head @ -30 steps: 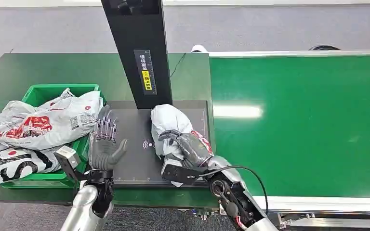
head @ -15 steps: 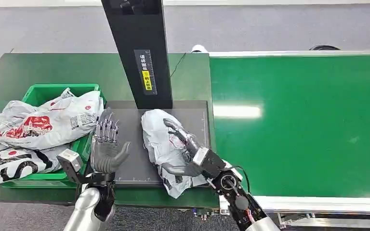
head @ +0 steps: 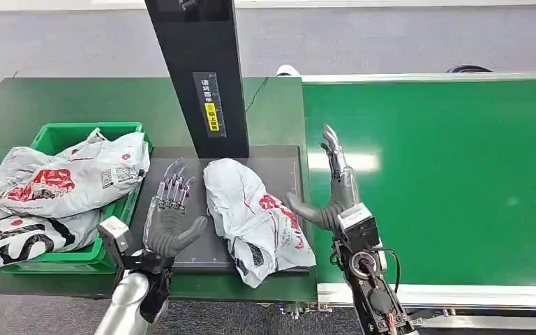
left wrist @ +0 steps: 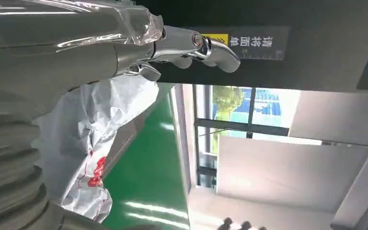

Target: Moved the parcel from conveyor to table for the left to box.

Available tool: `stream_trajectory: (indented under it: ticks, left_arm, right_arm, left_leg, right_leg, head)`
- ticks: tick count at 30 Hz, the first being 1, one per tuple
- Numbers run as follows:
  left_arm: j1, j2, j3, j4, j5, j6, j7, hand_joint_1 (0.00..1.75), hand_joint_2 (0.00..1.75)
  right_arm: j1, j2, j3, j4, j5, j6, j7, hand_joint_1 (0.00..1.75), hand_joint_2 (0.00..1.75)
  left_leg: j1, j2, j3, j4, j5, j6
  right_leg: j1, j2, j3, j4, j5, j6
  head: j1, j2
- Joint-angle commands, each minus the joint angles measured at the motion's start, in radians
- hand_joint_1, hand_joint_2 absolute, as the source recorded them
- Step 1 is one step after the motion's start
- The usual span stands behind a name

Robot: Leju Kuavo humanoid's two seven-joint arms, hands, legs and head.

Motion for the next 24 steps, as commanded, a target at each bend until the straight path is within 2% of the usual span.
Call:
stream_trajectory:
  ticks: [1, 6, 10, 14, 17, 20, 21, 24]
  left_arm:
    - [-0.004, 0.025, -0.03, 0.014, -0.007, -0.005, 0.01, 0.0, 1.75]
    - [-0.045, 0.038, -0.104, 0.07, -0.113, -0.009, 0.027, 0.0, 1.75]
    - [-0.1, 0.025, -0.163, 0.165, -0.193, -0.008, 0.067, 0.0, 1.75]
    - [-0.144, 0.051, -0.272, 0.215, -0.391, 0.036, 0.125, 0.0, 1.75]
    - [-0.162, 0.05, -0.296, 0.266, -0.508, 0.113, 0.17, 0.0, 1.75]
    - [-0.18, 0.068, -0.334, 0.287, -0.68, 0.232, 0.272, 0.0, 1.75]
    - [-0.185, 0.078, -0.353, 0.294, -0.756, 0.234, 0.318, 0.0, 1.75]
    - [-0.17, 0.071, -0.32, 0.297, -0.834, 0.212, 0.337, 0.0, 1.75]
  right_arm:
    - [0.012, -0.012, -0.033, -0.054, 0.006, -0.007, 0.002, 0.0, 1.75]
    - [0.016, -0.021, -0.052, -0.118, -0.002, -0.065, -0.002, 0.0, 1.75]
    - [0.015, -0.013, -0.077, -0.153, 0.0, -0.065, 0.002, 0.0, 1.75]
    - [0.026, -0.005, -0.09, -0.184, 0.001, -0.067, 0.003, 0.0, 1.75]
    - [0.032, 0.0, -0.099, -0.174, 0.016, -0.065, 0.017, 0.0, 1.75]
    - [0.047, 0.006, -0.111, -0.175, 0.033, -0.057, 0.018, 0.0, 1.75]
    - [0.047, 0.007, -0.108, -0.172, 0.043, -0.052, 0.02, 0.0, 1.75]
    - [0.028, 0.02, -0.102, -0.145, 0.061, -0.038, 0.027, 0.0, 1.75]
  left_leg:
    - [0.0, -0.001, 0.001, 0.0, 0.0, 0.0]
    - [0.0, -0.001, 0.001, 0.0, 0.0, 0.001]
    - [0.0, -0.003, 0.001, 0.0, 0.0, 0.001]
    - [-0.001, -0.003, 0.001, 0.0, 0.0, 0.001]
    - [-0.001, -0.003, 0.003, -0.001, 0.001, 0.001]
    - [-0.001, -0.001, 0.002, -0.001, 0.0, 0.0]
    - [0.0, -0.002, 0.003, -0.001, 0.0, 0.001]
    - [-0.001, 0.001, 0.004, -0.001, 0.0, 0.001]
  right_leg:
    - [0.0, -0.002, 0.001, 0.0, 0.0, 0.0]
    - [0.0, -0.003, 0.002, 0.0, -0.001, 0.0]
    - [0.0, -0.004, 0.002, 0.0, -0.001, 0.0]
    - [0.0, -0.004, 0.002, -0.001, -0.001, 0.0]
    - [0.0, -0.005, 0.004, -0.002, -0.001, 0.0]
    - [0.0, -0.003, 0.003, -0.001, 0.0, 0.0]
    - [0.0, -0.003, 0.004, -0.002, 0.0, 0.0]
    - [0.0, -0.001, 0.004, -0.002, 0.0, 0.0]
  head:
    - [0.0, 0.0]
    - [0.0, 0.0]
    - [0.0, 0.0]
    - [0.0, 0.0]
    - [0.0, 0.0]
    - [0.0, 0.0]
    - [0.0, 0.0]
    - [0.0, 0.0]
